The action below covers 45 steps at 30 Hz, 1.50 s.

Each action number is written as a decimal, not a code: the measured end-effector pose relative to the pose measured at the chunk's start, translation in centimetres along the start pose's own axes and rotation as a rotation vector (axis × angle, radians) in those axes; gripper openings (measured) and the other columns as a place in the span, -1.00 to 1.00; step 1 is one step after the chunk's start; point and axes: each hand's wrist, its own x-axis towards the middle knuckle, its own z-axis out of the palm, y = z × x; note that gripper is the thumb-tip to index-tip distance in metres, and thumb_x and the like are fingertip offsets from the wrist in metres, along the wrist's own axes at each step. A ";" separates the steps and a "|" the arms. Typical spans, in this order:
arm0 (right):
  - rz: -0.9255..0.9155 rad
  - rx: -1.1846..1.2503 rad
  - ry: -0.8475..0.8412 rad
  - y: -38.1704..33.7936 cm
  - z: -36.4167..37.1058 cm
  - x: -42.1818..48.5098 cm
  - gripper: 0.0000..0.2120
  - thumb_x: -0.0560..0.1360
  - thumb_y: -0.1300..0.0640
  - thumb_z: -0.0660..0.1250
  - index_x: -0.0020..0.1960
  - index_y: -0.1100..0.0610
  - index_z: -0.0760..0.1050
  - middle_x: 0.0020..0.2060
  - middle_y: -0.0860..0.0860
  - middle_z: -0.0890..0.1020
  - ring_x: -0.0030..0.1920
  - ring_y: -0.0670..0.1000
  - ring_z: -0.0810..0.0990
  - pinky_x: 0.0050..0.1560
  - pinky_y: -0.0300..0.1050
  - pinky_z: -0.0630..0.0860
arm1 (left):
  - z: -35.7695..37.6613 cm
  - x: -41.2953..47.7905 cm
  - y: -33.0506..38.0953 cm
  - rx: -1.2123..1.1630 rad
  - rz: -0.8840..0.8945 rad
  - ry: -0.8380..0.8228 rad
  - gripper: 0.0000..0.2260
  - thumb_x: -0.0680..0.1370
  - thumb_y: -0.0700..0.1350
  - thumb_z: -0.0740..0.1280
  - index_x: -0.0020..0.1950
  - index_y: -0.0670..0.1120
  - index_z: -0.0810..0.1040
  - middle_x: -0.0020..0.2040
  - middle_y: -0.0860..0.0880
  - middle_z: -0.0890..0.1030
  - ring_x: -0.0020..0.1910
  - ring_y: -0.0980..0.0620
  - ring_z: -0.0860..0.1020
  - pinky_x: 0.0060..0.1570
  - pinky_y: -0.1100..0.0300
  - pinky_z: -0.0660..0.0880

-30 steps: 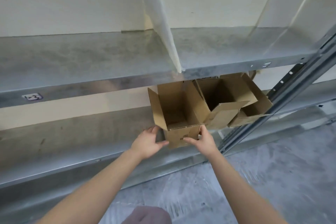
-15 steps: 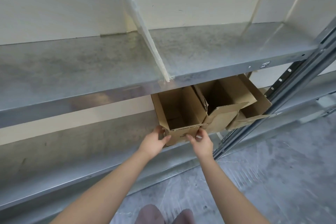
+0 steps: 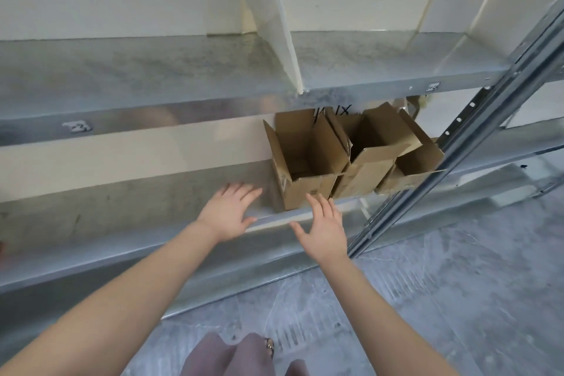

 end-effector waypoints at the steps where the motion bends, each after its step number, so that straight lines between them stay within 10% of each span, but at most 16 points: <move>1: -0.049 -0.041 -0.021 -1.1 0.1 -0.8 -0.30 0.54 -0.31 0.15 0.57 -0.08 0.04 0.57 -0.01 0.09 0.57 0.09 -0.06 0.55 0.12 -0.01 | -0.3 -1.4 -0.2 0.005 -0.007 0.010 -0.38 0.59 0.19 0.17 0.58 0.04 0.04 0.56 -0.02 0.16 0.53 -0.08 0.11 0.49 0.01 -0.06; 17: -0.489 -0.208 -0.138 -29.0 9.7 -14.6 -0.32 0.57 -0.26 0.07 0.59 -0.09 -0.08 0.59 -0.01 -0.01 0.58 0.08 -0.16 0.54 0.15 -0.19 | -2.7 -32.2 -17.1 0.004 -0.337 0.032 -0.39 0.60 0.21 0.14 0.57 0.13 -0.04 0.58 0.01 0.07 0.56 -0.03 0.01 0.51 0.03 -0.10; 34: -0.818 -0.096 -0.290 -67.7 29.7 -23.1 -0.35 0.50 -0.22 0.10 0.52 0.02 0.20 0.45 0.07 0.34 0.47 0.14 0.23 0.47 0.06 0.20 | -0.9 -65.9 -46.6 -0.083 -0.769 0.003 -0.44 0.61 0.17 0.14 0.57 0.12 0.03 0.57 -0.01 0.13 0.54 -0.04 0.08 0.51 0.01 -0.01; 45: -0.601 -0.083 -0.486 -80.0 40.5 -18.4 -0.39 0.56 -0.15 0.22 0.54 -0.10 0.11 0.50 0.10 0.22 0.49 0.17 0.15 0.41 0.03 0.27 | 2.9 -75.0 -63.0 -0.535 -1.085 0.049 -0.40 0.59 0.10 0.24 0.56 0.10 0.06 0.56 -0.03 0.11 0.51 -0.08 0.15 0.47 0.00 0.16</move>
